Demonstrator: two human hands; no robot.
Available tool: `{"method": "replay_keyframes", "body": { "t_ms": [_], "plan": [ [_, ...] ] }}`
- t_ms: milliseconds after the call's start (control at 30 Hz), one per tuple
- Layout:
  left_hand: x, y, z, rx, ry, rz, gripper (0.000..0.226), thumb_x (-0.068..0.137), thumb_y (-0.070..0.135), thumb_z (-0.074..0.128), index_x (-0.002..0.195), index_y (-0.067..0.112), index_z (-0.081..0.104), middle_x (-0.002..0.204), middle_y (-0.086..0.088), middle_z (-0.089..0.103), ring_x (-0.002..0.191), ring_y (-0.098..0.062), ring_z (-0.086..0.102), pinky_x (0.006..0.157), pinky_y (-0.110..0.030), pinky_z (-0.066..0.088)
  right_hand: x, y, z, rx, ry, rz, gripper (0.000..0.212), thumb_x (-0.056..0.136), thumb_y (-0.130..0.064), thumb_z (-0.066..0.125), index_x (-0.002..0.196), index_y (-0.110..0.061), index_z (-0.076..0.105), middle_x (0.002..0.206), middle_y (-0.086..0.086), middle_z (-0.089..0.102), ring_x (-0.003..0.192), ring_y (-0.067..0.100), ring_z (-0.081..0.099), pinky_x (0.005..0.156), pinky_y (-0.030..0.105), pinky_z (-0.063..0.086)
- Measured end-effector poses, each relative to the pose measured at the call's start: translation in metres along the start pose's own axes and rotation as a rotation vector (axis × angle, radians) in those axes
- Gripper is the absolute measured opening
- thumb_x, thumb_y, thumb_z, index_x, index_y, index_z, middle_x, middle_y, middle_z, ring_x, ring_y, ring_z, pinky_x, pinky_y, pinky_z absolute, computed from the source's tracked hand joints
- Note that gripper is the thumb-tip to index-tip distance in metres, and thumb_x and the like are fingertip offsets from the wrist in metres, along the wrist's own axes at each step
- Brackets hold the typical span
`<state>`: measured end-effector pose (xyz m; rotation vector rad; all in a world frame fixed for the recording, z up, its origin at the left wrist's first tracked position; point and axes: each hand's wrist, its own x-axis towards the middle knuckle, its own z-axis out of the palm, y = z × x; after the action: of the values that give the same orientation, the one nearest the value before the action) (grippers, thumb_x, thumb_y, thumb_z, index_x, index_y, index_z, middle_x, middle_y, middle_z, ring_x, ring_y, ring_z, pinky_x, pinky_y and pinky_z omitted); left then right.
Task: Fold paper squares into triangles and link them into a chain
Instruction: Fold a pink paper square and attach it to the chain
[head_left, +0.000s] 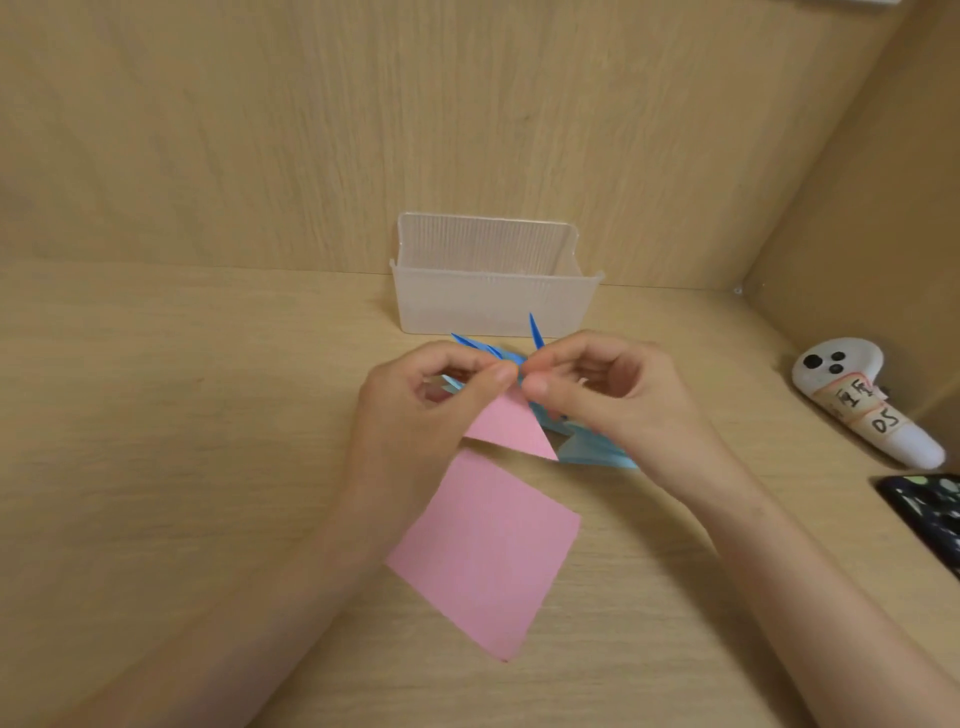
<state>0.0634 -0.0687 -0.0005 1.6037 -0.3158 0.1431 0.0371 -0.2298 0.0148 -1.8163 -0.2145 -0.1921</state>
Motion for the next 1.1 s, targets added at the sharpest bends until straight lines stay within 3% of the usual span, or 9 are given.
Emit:
{"method": "replay_keyframes", "body": {
  "t_ms": [67, 200, 300, 467, 567, 800, 900, 967, 1100],
  "plan": [
    [0.001, 0.000, -0.002, -0.017, -0.015, 0.002, 0.016, 0.078, 0.011, 0.074, 0.068, 0.024, 0.071, 0.071, 0.012, 0.072, 0.069, -0.003, 0.065, 0.069, -0.022, 0.050, -0.002, 0.003, 0.007, 0.004, -0.035, 0.014, 0.010, 0.070, -0.022, 0.077, 0.076, -0.016, 0.072, 0.070, 0.004, 0.065, 0.064, 0.011, 0.054, 0.062, 0.022, 0.044],
    [0.001, 0.002, -0.001, -0.006, -0.033, 0.013, 0.023, 0.076, 0.010, 0.075, 0.063, 0.028, 0.071, 0.071, 0.011, 0.073, 0.072, -0.005, 0.067, 0.073, -0.030, 0.052, -0.002, 0.004, 0.010, 0.003, 0.015, 0.004, 0.012, 0.076, -0.008, 0.074, 0.068, -0.017, 0.070, 0.065, 0.006, 0.061, 0.050, 0.000, 0.045, 0.050, 0.013, 0.034],
    [0.001, 0.002, -0.003, -0.020, -0.044, 0.004, 0.019, 0.076, 0.011, 0.075, 0.066, 0.027, 0.073, 0.074, 0.008, 0.074, 0.077, -0.008, 0.069, 0.074, -0.027, 0.052, -0.002, 0.000, 0.009, 0.008, 0.066, 0.003, 0.005, 0.075, -0.008, 0.074, 0.073, -0.008, 0.071, 0.067, 0.016, 0.061, 0.051, 0.003, 0.044, 0.050, 0.016, 0.033],
    [0.005, 0.001, -0.005, -0.018, 0.001, -0.048, 0.015, 0.074, 0.013, 0.077, 0.066, 0.024, 0.072, 0.069, 0.012, 0.072, 0.066, 0.001, 0.063, 0.066, -0.016, 0.049, 0.003, 0.002, 0.001, 0.029, 0.218, -0.002, 0.014, 0.075, -0.011, 0.075, 0.065, -0.019, 0.072, 0.061, -0.006, 0.063, 0.056, 0.006, 0.047, 0.054, 0.017, 0.035],
    [0.006, 0.001, -0.005, -0.005, 0.005, -0.058, 0.015, 0.073, 0.012, 0.077, 0.066, 0.024, 0.072, 0.067, 0.014, 0.071, 0.061, 0.004, 0.060, 0.061, -0.009, 0.045, 0.005, 0.003, -0.003, 0.043, 0.279, 0.001, 0.018, 0.075, -0.011, 0.075, 0.063, -0.024, 0.072, 0.059, -0.010, 0.062, 0.060, 0.011, 0.048, 0.053, 0.016, 0.038],
    [0.016, -0.008, -0.015, 0.078, 0.033, -0.065, 0.011, 0.072, 0.010, 0.079, 0.068, 0.019, 0.072, 0.061, 0.016, 0.069, 0.058, 0.007, 0.056, 0.059, -0.005, 0.042, 0.012, 0.004, -0.029, 0.073, 0.521, -0.008, 0.011, 0.086, -0.010, 0.066, 0.075, -0.012, 0.065, 0.047, -0.011, 0.054, 0.044, 0.004, 0.038, 0.048, 0.014, 0.032],
    [0.015, -0.015, -0.017, 0.269, -0.156, -0.102, 0.009, 0.073, 0.014, 0.078, 0.068, 0.019, 0.073, 0.063, 0.012, 0.068, 0.056, 0.006, 0.054, 0.058, -0.006, 0.040, 0.015, 0.011, -0.038, 0.031, 0.482, 0.072, 0.007, 0.088, -0.011, 0.064, 0.081, -0.010, 0.065, 0.044, -0.012, 0.052, 0.041, 0.002, 0.038, 0.045, 0.012, 0.031],
    [0.012, -0.021, -0.017, 0.454, -0.292, -0.123, 0.009, 0.070, 0.028, 0.080, 0.071, 0.026, 0.072, 0.070, 0.011, 0.067, 0.059, 0.005, 0.053, 0.063, -0.012, 0.042, 0.016, 0.019, -0.034, 0.008, 0.401, 0.154, 0.005, 0.090, -0.009, 0.061, 0.094, -0.008, 0.065, 0.043, -0.012, 0.049, 0.039, -0.001, 0.036, 0.044, 0.011, 0.030],
    [0.011, -0.027, -0.022, 0.703, -0.433, -0.163, 0.048, 0.055, 0.049, 0.084, 0.094, 0.034, 0.062, 0.093, 0.018, 0.054, 0.078, 0.006, 0.050, 0.079, -0.019, 0.043, 0.018, 0.029, -0.032, -0.090, 0.309, 0.241, 0.011, 0.092, -0.008, 0.059, 0.100, -0.011, 0.065, 0.058, 0.003, 0.042, 0.041, 0.000, 0.035, 0.045, 0.010, 0.029]
  ]
}}
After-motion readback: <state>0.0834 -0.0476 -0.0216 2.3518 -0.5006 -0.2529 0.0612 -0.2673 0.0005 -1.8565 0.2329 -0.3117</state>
